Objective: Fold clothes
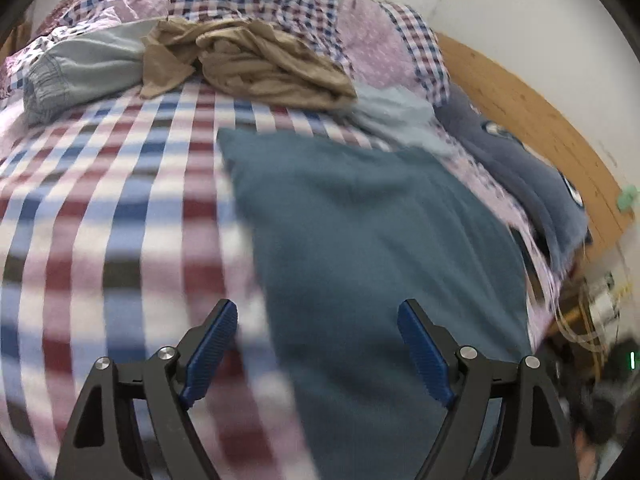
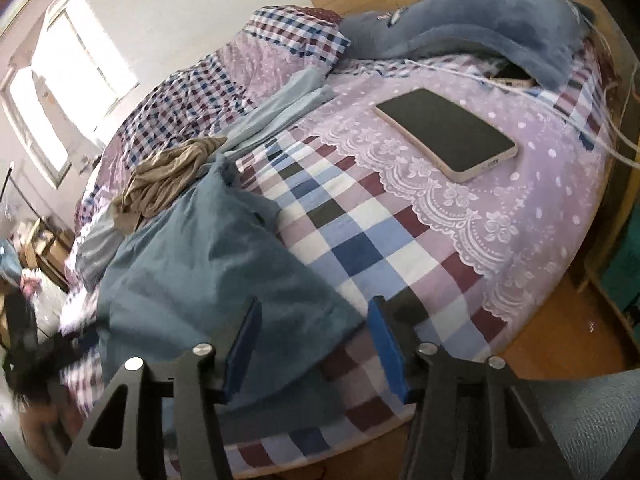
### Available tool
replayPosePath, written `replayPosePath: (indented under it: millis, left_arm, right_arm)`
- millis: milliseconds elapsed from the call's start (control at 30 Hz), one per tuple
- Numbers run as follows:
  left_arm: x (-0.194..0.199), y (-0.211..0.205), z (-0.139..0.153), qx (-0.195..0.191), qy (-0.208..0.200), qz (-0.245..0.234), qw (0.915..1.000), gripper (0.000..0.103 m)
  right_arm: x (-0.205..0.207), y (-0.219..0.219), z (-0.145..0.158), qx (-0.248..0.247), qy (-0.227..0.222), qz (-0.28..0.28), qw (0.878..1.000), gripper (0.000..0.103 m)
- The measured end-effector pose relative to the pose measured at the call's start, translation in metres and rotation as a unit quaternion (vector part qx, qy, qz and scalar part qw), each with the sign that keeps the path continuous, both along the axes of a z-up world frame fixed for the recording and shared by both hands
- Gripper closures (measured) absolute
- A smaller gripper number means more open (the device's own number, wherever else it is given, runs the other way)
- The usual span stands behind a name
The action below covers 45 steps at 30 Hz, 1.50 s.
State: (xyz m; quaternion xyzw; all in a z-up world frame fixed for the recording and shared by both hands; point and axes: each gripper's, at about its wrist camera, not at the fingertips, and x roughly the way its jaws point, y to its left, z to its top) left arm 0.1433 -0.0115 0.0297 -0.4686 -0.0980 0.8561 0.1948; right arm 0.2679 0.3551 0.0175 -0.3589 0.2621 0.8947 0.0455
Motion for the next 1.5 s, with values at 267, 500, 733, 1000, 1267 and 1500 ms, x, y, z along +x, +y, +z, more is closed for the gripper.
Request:
replayPosePath:
  millis: [267, 500, 733, 1000, 1267, 1500]
  left_arm:
    - [0.077, -0.009, -0.005, 0.022, -0.03, -0.012, 0.9992, 0.02]
    - [0.075, -0.01, -0.031, 0.079, -0.124, -0.007, 0.9891, 0.07]
    - [0.076, -0.024, -0.03, 0.151, -0.144, 0.006, 0.978, 0.093]
    - [0.096, -0.044, 0.0, 0.21, -0.096, 0.013, 0.9728, 0.095]
    - [0.092, -0.047, -0.019, 0.166, -0.141, 0.045, 0.9749, 0.094]
    - [0.091, -0.046, -0.023, 0.106, -0.151, 0.069, 0.9804, 0.09]
  right_arm:
    - [-0.012, 0.003, -0.011, -0.042, -0.018, -0.021, 0.999, 0.048]
    - [-0.01, 0.002, -0.011, -0.053, -0.016, -0.016, 0.998, 0.059]
    - [-0.002, 0.009, -0.01, -0.066, -0.016, -0.024, 0.997, 0.095]
    - [0.029, -0.002, 0.022, -0.067, -0.011, -0.011, 0.998, 0.098]
    - [0.028, -0.007, -0.008, -0.075, -0.087, -0.005, 0.993, 0.098]
    - [0.021, -0.003, -0.003, -0.026, -0.118, -0.03, 0.992, 0.091]
